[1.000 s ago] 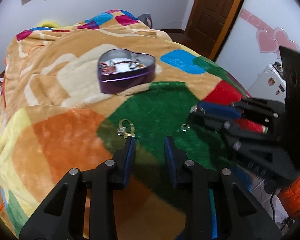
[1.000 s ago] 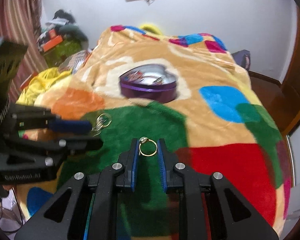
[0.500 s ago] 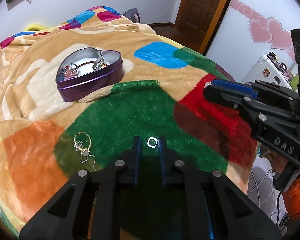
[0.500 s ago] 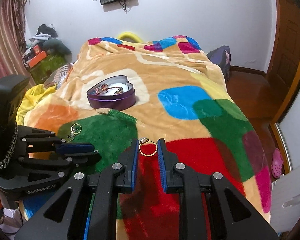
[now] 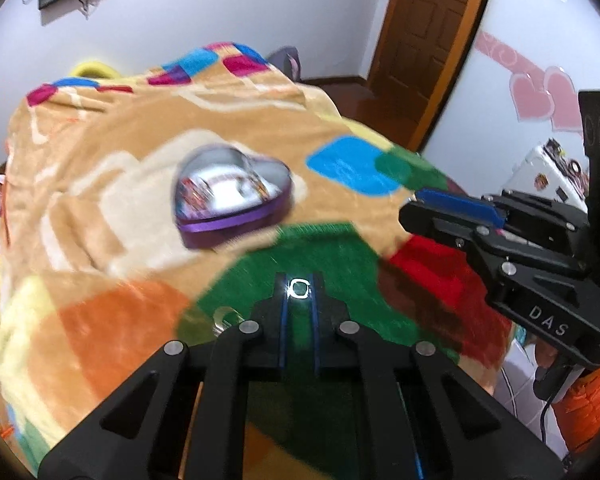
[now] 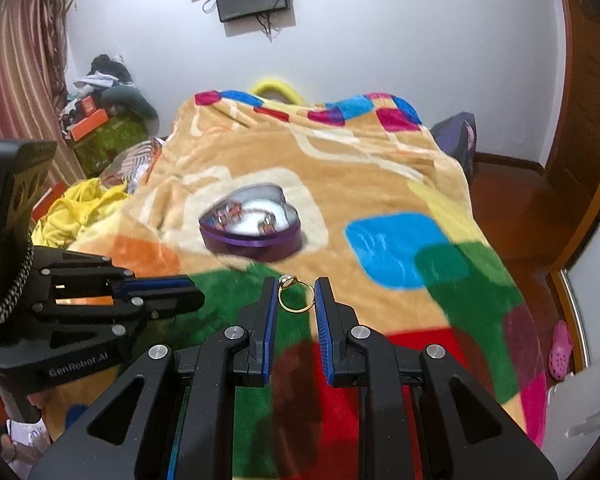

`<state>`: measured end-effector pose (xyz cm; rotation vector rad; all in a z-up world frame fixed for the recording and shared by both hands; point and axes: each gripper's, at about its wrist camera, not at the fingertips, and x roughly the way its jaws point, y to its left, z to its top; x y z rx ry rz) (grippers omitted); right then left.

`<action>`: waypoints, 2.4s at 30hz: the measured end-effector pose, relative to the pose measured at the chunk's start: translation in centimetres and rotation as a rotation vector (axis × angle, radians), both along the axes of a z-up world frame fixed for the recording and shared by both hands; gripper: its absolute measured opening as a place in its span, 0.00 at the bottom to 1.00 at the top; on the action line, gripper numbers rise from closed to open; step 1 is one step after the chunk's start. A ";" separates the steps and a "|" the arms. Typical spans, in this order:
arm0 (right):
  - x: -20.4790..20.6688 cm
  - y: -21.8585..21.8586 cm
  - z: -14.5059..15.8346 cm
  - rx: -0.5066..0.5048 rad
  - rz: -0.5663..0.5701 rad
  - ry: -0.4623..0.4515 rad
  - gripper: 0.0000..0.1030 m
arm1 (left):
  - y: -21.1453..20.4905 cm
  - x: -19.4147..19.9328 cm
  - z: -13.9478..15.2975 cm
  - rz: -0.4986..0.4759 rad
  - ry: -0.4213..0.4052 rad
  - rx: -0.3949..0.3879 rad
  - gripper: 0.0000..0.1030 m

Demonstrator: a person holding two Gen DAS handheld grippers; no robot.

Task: Organize jewelry
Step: 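Carry both rings over the heart tin and lower them inside, then open both tools and lift them away from the heart tin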

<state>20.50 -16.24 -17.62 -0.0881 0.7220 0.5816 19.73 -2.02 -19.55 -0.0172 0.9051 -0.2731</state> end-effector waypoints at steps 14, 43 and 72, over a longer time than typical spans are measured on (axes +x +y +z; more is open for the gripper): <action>2.9 3.2 2.4 0.073 0.028 -0.061 0.16 | 4.8 2.6 4.7 0.087 -0.137 -0.028 0.08; 8.0 6.5 -2.8 -0.001 0.075 0.099 0.16 | 4.5 7.0 0.0 0.034 -0.041 -0.062 0.08; 4.4 4.8 0.5 -0.048 0.038 0.030 0.39 | 5.1 1.7 1.1 0.063 -0.007 0.036 0.30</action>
